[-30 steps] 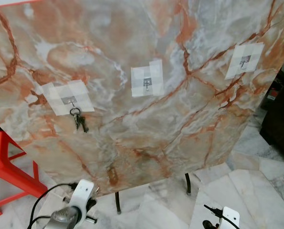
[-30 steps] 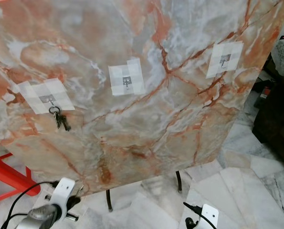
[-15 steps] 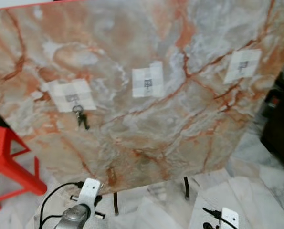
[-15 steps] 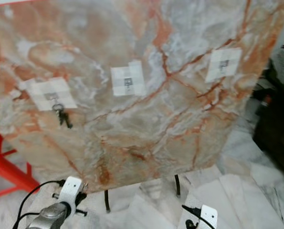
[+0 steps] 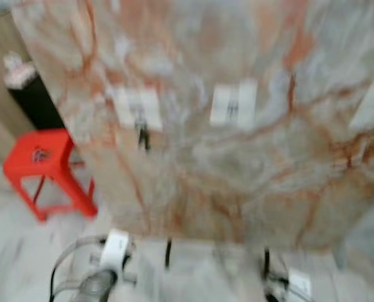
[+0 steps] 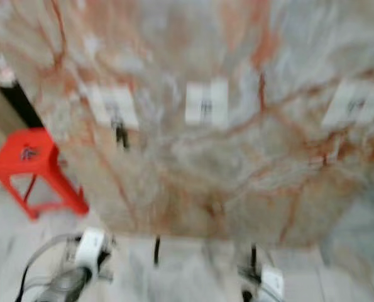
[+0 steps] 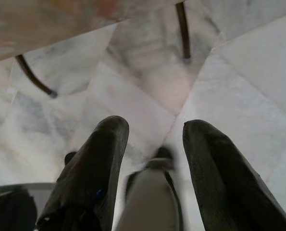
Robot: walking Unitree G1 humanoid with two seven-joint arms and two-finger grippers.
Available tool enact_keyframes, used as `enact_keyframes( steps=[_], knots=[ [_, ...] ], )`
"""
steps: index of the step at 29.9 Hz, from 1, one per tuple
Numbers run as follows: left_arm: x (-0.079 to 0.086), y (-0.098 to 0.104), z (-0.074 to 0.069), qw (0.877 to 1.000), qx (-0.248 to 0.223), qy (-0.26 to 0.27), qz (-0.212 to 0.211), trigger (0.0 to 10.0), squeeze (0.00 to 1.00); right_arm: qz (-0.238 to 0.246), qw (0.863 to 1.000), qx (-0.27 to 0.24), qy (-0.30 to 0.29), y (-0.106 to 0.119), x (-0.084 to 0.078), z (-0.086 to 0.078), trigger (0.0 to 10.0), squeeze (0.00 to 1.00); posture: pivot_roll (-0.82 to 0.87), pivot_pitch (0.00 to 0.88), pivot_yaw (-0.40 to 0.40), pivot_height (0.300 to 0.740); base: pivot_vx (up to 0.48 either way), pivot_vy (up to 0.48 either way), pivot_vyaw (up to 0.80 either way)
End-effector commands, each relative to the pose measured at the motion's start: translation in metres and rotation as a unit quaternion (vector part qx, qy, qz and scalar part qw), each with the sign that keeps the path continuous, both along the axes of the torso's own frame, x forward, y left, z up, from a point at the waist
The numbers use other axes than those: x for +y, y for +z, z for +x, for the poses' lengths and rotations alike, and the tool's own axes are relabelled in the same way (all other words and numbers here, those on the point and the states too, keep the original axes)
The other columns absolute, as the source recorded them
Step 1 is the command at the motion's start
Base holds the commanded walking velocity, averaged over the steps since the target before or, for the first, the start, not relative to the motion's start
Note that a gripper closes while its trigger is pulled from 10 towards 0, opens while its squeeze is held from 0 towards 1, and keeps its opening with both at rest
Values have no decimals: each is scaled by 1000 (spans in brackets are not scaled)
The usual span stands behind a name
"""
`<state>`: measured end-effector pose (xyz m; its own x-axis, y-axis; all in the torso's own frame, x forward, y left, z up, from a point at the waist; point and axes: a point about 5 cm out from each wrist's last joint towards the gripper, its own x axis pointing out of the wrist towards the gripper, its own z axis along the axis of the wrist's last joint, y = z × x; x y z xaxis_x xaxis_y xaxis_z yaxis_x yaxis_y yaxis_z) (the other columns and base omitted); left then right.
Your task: Hang keys on a hook
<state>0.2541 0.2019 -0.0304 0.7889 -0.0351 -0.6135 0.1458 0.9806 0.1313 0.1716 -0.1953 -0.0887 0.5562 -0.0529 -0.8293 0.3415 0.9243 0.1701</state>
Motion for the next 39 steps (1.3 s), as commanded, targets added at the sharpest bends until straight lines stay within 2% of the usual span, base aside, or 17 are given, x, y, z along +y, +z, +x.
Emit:
enact_keyframes(
  steps=[1,2,8,15,26,39],
  knots=[
    [-8,6,7,1000,-25,-5,-13,10000,0,-6,1000,12,-9,-2,-7,-7,10000,0,117,57,-11,740,0,-266,0],
    [-8,11,12,999,-43,-5,-17,10000,0,-5,1000,11,-9,-2,-7,-7,10000,0,117,57,-11,740,0,-259,0],
    [-13,23,23,997,-79,-9,-21,10000,0,-5,1000,11,-7,-2,-8,-6,10000,0,118,67,-16,740,0,-254,0],
    [-18,32,28,993,-111,-15,-31,10000,0,-6,1000,11,-5,-2,-8,-6,10000,0,118,71,-19,740,0,-69,0],
    [-15,38,31,991,-130,-4,-19,10000,0,-7,1000,11,1,-1,-9,-5,10000,0,120,72,-24,740,0,-333,0],
    [-19,50,37,987,-162,2,-21,10000,0,-8,1000,12,2,-1,-9,-6,10000,0,114,73,-27,740,0,-332,0]
  ],
)
